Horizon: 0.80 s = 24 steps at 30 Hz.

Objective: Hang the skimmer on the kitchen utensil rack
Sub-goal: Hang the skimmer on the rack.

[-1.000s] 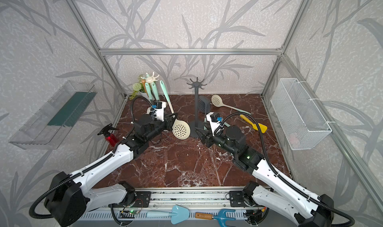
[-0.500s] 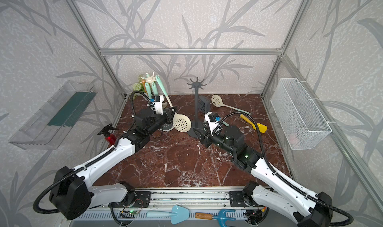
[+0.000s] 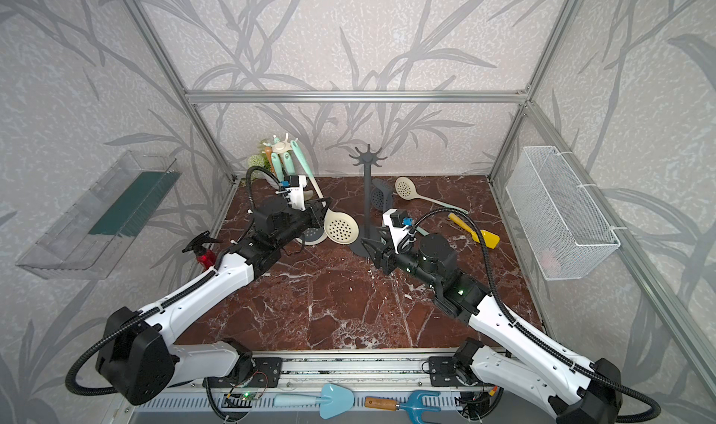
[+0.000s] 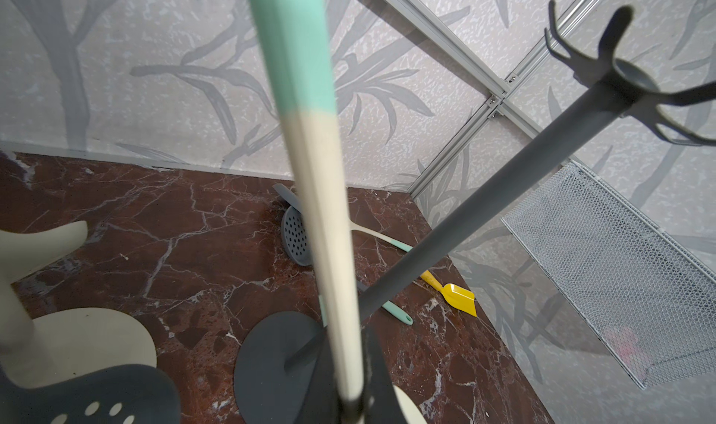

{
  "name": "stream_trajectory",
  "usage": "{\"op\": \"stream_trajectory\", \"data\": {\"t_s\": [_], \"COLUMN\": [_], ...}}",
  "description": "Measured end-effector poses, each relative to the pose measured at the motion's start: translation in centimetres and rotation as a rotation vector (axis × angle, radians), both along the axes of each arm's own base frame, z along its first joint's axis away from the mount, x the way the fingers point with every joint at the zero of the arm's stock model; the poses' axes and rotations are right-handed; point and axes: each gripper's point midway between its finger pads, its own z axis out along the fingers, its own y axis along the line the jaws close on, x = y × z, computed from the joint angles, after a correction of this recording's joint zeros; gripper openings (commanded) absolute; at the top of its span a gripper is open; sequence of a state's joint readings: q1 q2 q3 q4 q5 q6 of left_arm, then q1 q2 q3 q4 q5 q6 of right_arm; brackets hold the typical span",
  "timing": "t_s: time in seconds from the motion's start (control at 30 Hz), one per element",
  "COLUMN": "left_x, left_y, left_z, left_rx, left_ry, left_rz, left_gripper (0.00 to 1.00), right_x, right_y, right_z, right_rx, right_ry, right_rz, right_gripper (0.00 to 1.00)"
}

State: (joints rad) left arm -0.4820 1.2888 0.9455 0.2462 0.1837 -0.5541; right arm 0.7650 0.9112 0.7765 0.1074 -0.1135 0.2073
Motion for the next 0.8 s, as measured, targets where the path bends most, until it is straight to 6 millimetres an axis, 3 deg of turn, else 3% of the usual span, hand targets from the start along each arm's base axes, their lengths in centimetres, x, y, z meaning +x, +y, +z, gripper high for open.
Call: {"op": "stream_trajectory", "data": {"t_s": [0.3, 0.8], "left_x": [-0.79, -0.72], "left_y": [-1.05, -0.48], "left_z": [-0.02, -0.32], "left_rx": [-0.008, -0.007], "left_ry": [0.006, 0.012], "left_rz": [-0.076, -0.044], "left_gripper": [0.0, 0.0], "right_x": [-0.01, 0.02], "right_y": [0.01, 0.04], "right_z": [0.06, 0.38], "right_rx": [0.002, 0.011], "right_ry": [-0.002, -0.011], "right_rz": [0.001, 0.001], "right_gripper": [0.56, 0.56]}}
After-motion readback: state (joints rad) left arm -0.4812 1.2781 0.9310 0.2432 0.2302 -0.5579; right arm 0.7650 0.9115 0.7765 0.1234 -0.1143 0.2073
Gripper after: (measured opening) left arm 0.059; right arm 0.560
